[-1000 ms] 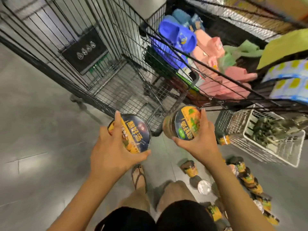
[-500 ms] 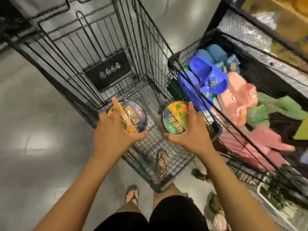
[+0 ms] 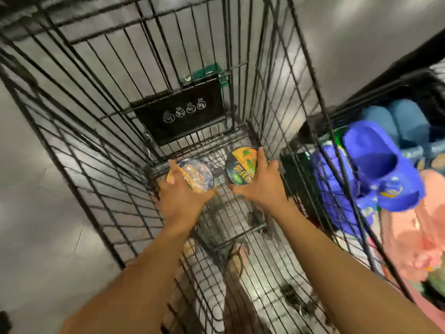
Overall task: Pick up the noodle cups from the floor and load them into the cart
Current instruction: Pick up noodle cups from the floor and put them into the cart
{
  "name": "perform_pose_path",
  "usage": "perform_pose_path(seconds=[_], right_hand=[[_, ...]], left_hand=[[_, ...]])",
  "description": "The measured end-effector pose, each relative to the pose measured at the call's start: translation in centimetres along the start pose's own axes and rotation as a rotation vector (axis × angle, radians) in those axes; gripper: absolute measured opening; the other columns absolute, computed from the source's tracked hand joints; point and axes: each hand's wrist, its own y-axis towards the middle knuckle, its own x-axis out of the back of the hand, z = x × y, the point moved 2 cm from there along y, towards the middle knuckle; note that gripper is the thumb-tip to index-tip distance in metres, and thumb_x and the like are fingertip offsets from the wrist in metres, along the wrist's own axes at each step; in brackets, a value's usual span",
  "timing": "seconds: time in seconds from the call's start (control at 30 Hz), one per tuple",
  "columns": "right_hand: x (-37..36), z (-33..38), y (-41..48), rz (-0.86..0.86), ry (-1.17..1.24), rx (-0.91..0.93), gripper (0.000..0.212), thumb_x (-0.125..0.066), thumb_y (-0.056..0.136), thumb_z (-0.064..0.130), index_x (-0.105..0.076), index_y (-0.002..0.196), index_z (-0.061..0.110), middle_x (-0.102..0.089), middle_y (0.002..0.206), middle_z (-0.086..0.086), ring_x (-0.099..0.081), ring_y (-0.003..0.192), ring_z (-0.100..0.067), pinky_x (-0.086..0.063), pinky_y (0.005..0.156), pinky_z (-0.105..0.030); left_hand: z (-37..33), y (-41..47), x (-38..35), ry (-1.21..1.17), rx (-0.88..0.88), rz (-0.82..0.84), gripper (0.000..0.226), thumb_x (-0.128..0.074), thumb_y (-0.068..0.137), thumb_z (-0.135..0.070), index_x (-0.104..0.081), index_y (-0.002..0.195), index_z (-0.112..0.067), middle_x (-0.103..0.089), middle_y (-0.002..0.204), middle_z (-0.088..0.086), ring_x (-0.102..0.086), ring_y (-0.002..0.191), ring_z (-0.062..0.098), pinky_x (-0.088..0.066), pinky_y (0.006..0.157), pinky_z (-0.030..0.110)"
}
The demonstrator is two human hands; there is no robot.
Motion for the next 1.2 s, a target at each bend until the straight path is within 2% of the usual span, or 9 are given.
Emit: perform_pose_path(seconds=[0.27,0.47,0.57,0.67,0.73,0.8,0.93,1.07,1.2], right_hand=[[-6.2,0.9,11.5,-0.064,-0.007,0.038,0.132,-0.087,0.052,0.057,-0.011,0.154,0.019,-0.032,0.136,-0.020,-0.043,0.122,-0.040,-0.044,0.095,-0.041],[-8.6,0.0,13.3,-0.032,-0.081,0.090,0.132,-0.084,0.050,0.061,-0.014,0.153,0.017,-0.029,0.136,-0.029,-0.040,0.121,-0.048,-0.045,0.092,-0.048],[-8.3,0.2,13.3,-0.058,-0.060,0.122,0.133,-0.082,0.053,0.064,-0.011,0.155,0.016,-0.030,0.133,-0.022,-0.040,0.119,-0.043,-0.044,0.097,-0.050],[-7.5,0.5,13.0,-0.012,-0.119,0.086,0.136,-0.076,0.053,0.073,-0.001,0.155,0.024,-0.020,0.145,-0.025,-0.030,0.132,-0.045,-0.038,0.104,-0.057],[-6.6,0.8,12.4,0.018,-0.160,0.054,0.137,-0.073,0.053,0.077,0.004,0.154,0.027,-0.012,0.152,-0.027,-0.020,0.139,-0.046,-0.029,0.108,-0.060],[-5.6,0.9,11.2,-0.008,-0.173,0.027,0.137,-0.070,0.054,0.079,0.005,0.154,0.025,-0.013,0.152,-0.028,-0.022,0.139,-0.045,-0.028,0.107,-0.058],[-4.1,0.0,7.0,-0.014,-0.203,-0.036,0.122,-0.068,0.067,0.073,-0.002,0.155,0.021,-0.016,0.153,-0.027,-0.024,0.139,-0.044,-0.029,0.108,-0.054],[-3.2,-1.8,0.5,0.093,-0.333,-0.056,0.110,-0.067,0.077,0.063,-0.002,0.154,0.018,-0.011,0.155,-0.027,-0.022,0.139,-0.043,-0.030,0.109,-0.051],[-2.5,-3.9,-6.6,0.137,-0.326,-0.107,0.104,-0.067,0.080,0.059,-0.007,0.153,0.018,-0.016,0.154,-0.024,-0.024,0.139,-0.041,-0.030,0.110,-0.051]], left_hand=[[-1.3,9.8,-4.2,0.110,-0.017,-0.045,0.133,-0.069,0.057,-0.081,0.009,0.153,-0.032,-0.035,0.133,0.024,-0.047,0.115,0.038,-0.045,0.098,0.046],[-0.7,11.9,-6.7,0.069,0.020,0.033,0.129,-0.066,0.062,-0.080,0.017,0.151,-0.035,-0.016,0.145,0.023,-0.038,0.126,0.038,-0.037,0.103,0.045],[-0.3,12.2,-7.0,0.116,0.003,0.004,0.129,-0.060,0.060,-0.085,0.014,0.151,-0.033,-0.023,0.138,0.021,-0.041,0.120,0.035,-0.041,0.101,0.043],[-0.4,11.9,-6.6,0.111,-0.020,0.009,0.129,-0.057,0.059,-0.088,0.013,0.151,-0.032,-0.017,0.145,0.022,-0.034,0.128,0.038,-0.035,0.108,0.047],[-0.4,11.3,-5.9,0.137,-0.029,0.008,0.128,-0.054,0.059,-0.089,0.012,0.152,-0.031,-0.004,0.154,0.025,-0.024,0.137,0.041,-0.027,0.113,0.051],[-0.2,10.3,-5.2,0.171,-0.046,-0.016,0.124,-0.053,0.063,-0.087,0.005,0.154,-0.027,0.003,0.157,0.025,-0.021,0.139,0.043,-0.026,0.113,0.052],[0.1,6.2,-3.7,0.250,-0.146,-0.088,0.110,-0.047,0.074,-0.081,-0.009,0.155,-0.016,-0.005,0.157,0.028,-0.022,0.139,0.045,-0.028,0.112,0.051],[0.7,-1.3,-4.0,0.409,-0.207,0.022,0.096,-0.035,0.086,-0.075,-0.003,0.156,-0.018,0.007,0.159,0.024,-0.006,0.146,0.038,-0.015,0.117,0.046],[1.6,-9.1,-5.1,0.575,-0.248,0.173,0.092,-0.035,0.090,-0.070,0.007,0.155,-0.019,0.019,0.157,0.023,0.008,0.147,0.039,-0.005,0.120,0.049]])
